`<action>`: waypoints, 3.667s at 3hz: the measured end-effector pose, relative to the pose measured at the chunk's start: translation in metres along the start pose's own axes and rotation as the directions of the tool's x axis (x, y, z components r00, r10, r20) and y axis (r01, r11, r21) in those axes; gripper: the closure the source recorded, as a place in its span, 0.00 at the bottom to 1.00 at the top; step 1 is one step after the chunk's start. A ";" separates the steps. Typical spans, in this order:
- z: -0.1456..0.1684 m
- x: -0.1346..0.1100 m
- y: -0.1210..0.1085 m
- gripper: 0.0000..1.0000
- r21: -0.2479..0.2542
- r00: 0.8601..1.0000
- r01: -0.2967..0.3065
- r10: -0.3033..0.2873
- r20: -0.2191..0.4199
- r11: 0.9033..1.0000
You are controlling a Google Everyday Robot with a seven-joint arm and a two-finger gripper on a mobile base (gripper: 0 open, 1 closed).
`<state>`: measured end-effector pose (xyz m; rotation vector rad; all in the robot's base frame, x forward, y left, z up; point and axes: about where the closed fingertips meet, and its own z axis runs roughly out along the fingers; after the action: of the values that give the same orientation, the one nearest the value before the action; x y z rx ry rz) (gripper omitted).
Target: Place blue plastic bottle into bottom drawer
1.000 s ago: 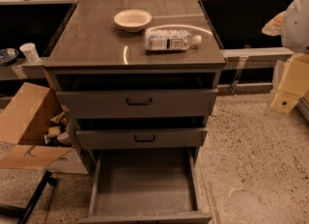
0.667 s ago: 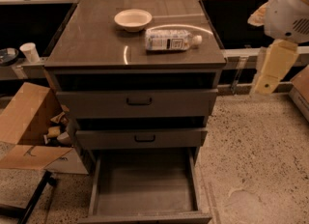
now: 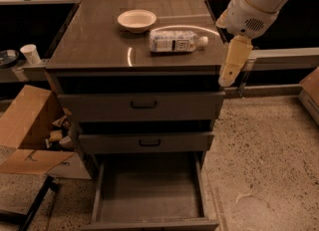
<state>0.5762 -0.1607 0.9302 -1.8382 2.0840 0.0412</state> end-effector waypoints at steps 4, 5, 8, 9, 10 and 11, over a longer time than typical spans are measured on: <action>0.062 -0.044 -0.085 0.00 -0.010 0.995 0.063 -0.062 0.080 0.998; 0.088 -0.071 -0.109 0.00 -0.019 0.985 0.106 -0.102 0.137 0.994; 0.149 -0.104 -0.135 0.19 -0.054 0.976 0.104 -0.092 0.199 0.993; 0.159 -0.108 -0.136 0.50 -0.066 0.977 0.105 -0.090 0.193 0.992; 0.159 -0.108 -0.136 0.73 -0.066 0.977 0.105 -0.090 0.193 0.992; 0.141 -0.112 -0.126 0.96 -0.049 0.975 0.104 -0.092 0.203 0.993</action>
Offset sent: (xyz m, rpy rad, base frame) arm 0.0340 0.0060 -0.0042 0.0241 -0.0423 -0.0187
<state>0.7424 -0.0375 0.8575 -1.8835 1.8712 0.2552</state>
